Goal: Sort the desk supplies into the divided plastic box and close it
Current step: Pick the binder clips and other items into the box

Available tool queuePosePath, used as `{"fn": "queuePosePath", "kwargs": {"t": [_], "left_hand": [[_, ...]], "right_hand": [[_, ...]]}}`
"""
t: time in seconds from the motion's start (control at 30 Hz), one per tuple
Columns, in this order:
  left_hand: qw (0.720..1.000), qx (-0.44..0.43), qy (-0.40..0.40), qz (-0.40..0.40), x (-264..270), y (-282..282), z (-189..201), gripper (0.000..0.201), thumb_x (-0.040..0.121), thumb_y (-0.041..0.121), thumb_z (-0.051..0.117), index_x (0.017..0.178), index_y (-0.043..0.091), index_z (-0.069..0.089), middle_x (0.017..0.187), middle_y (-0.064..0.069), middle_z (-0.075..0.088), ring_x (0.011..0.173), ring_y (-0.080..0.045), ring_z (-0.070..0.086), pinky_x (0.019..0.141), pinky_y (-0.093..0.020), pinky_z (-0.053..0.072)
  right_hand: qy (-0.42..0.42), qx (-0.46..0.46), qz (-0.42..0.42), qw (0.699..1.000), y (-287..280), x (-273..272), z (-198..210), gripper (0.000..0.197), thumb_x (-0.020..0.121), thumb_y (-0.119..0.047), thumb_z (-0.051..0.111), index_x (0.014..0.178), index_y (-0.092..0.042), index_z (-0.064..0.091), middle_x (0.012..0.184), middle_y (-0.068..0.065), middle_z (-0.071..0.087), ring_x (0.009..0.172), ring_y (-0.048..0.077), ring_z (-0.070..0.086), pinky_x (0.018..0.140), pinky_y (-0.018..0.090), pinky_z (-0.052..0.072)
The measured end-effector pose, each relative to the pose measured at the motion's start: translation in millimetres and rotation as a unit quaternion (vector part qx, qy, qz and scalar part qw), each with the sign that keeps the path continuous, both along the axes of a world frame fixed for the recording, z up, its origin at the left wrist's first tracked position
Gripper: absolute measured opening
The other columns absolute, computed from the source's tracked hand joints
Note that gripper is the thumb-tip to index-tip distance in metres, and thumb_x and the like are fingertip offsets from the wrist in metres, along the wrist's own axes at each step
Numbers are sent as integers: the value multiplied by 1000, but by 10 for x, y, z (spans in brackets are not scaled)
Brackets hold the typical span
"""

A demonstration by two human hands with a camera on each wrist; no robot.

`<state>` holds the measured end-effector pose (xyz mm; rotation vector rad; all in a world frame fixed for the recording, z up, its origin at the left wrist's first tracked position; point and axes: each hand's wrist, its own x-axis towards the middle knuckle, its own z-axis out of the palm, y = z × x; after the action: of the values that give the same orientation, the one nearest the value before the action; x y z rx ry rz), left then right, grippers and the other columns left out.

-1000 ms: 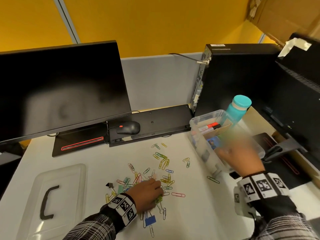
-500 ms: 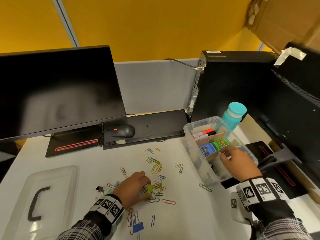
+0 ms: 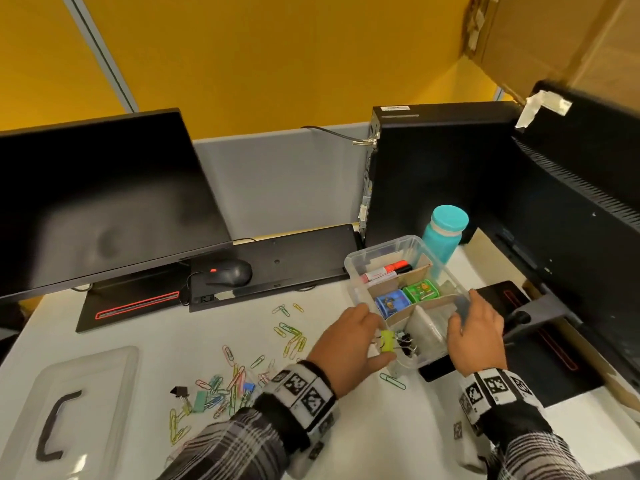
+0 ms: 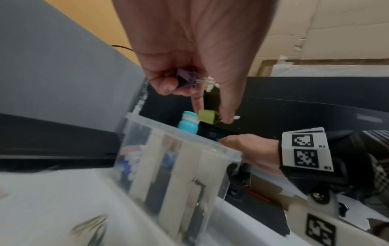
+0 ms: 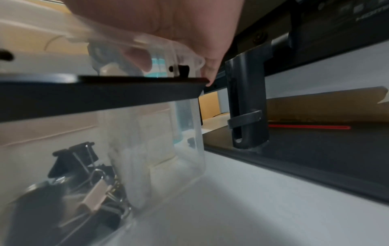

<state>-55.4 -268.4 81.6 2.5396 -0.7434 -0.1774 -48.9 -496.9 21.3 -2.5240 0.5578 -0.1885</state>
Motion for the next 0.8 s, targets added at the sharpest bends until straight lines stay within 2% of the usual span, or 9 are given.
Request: {"fn": "queuePosePath", "kwargs": {"t": [0.1, 0.2, 0.3, 0.37, 0.5, 0.57, 0.63, 0.8], "left_hand": [[996, 84, -18, -7, 173, -356, 55, 53, 88, 38, 58, 132, 11, 44, 134, -8, 43, 120, -24, 41, 98, -36, 41], [987, 154, -24, -27, 322, -605, 72, 50, 88, 28, 59, 131, 5, 45, 136, -14, 41, 124, -29, 40, 101, -39, 39], [974, 215, -33, -66, 380, -794, 76, 40, 88, 13, 56, 126, 2, 49, 134, -18, 42, 123, -33, 41, 100, -41, 39], [971, 225, -7, -80, 395, -867, 43, 44, 87, 8, 57, 129, 1, 45, 132, -19, 42, 121, -35, 43, 96, -43, 42], [969, 223, 59, -85, 371, -861, -84, 50, 91, 9, 52, 137, -1, 36, 135, -19, 45, 114, -37, 53, 89, -47, 46], [968, 224, 58, -93, 338, -823, -134, 49, 93, 10, 47, 139, 0, 34, 141, -18, 42, 110, -38, 56, 84, -46, 47], [973, 202, 47, -100, 302, -775, -140, 44, 93, 11, 48, 136, 5, 39, 144, -15, 39, 109, -37, 57, 82, -44, 48], [993, 30, -24, -111, 155, -430, -160, 39, 93, 8, 46, 132, 14, 49, 141, -7, 45, 120, -29, 49, 96, -40, 46]], "right_hand": [[-2, 4, 6, 1000, 4, -9, 6, 57, 94, -21, 43, 146, -8, 24, 150, 14, 29, 137, 30, 22, 112, 45, 24], [-2, -5, 6, 1000, -3, -9, 1, 58, 93, -20, 44, 146, -8, 23, 149, 14, 30, 135, 31, 24, 110, 45, 27], [-2, -6, 5, 1000, -2, -7, 1, 58, 93, -20, 44, 146, -8, 23, 148, 14, 31, 134, 31, 25, 109, 45, 29], [-2, -10, 7, 1000, -4, -1, -2, 58, 93, -20, 44, 145, -8, 23, 148, 14, 32, 133, 31, 26, 108, 46, 31], [-2, -9, 9, 1000, -12, 9, -17, 58, 93, -21, 43, 145, -8, 23, 147, 15, 32, 132, 32, 27, 106, 46, 32], [-6, -7, 10, 1000, -15, 6, -26, 58, 93, -21, 43, 145, -8, 23, 147, 14, 32, 132, 32, 27, 106, 47, 33], [-10, -8, 11, 1000, -20, 2, -33, 57, 93, -21, 44, 145, -9, 24, 147, 14, 32, 132, 32, 27, 106, 47, 33], [3, -34, 17, 999, -32, -5, -1, 59, 92, -22, 46, 144, -8, 24, 147, 16, 34, 132, 35, 31, 108, 51, 33]]}}
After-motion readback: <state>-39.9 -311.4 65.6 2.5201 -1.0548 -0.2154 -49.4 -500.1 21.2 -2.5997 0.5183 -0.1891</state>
